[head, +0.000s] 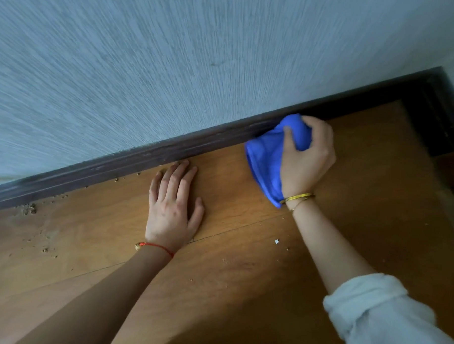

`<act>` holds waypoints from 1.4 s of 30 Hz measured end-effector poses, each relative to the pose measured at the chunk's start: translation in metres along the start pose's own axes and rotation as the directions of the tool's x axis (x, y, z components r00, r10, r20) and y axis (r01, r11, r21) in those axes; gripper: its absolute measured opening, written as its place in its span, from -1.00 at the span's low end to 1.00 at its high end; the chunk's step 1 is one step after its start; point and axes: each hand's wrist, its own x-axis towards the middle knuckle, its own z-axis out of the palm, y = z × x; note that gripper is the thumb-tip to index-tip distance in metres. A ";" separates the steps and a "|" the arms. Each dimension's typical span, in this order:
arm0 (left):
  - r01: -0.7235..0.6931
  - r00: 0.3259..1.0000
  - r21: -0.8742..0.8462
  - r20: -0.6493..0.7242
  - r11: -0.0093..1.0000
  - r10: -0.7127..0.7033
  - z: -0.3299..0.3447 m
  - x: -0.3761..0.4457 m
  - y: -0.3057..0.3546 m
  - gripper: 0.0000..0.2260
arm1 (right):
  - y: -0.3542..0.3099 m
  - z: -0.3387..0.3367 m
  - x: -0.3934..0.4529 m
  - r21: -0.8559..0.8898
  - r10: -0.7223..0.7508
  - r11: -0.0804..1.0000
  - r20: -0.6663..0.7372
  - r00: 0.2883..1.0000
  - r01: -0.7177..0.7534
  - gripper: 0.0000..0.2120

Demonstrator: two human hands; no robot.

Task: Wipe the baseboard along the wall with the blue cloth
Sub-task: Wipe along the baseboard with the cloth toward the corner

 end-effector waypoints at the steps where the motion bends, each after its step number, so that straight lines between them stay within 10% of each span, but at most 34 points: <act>1: 0.006 1.000 0.001 0.000 1.000 -0.006 0.000 0.000 0.001 -0.48 | -0.006 0.004 -0.009 0.007 -0.040 0.999 0.045 0.998 0.039 -0.84; 5: -0.021 1.000 -0.006 -0.015 1.000 0.021 0.000 0.004 0.013 -0.51 | -0.011 0.003 -0.019 0.050 -0.156 0.988 0.196 0.968 0.149 -0.83; 11: -0.129 0.991 -0.051 0.037 0.990 0.131 0.005 0.034 0.052 -0.53 | 0.038 -0.027 0.052 -0.015 0.130 0.991 -0.131 0.983 -0.133 -0.80; 20: -0.188 0.980 -0.034 0.068 0.982 0.190 0.034 0.062 0.087 -0.49 | 0.036 -0.026 0.035 0.005 -0.014 1.000 0.089 0.996 0.014 -0.82; 42: -0.175 0.984 0.008 0.038 0.985 0.174 0.037 0.062 0.089 -0.49 | 0.040 -0.026 0.054 0.051 0.173 0.984 -0.104 0.979 -0.168 -0.81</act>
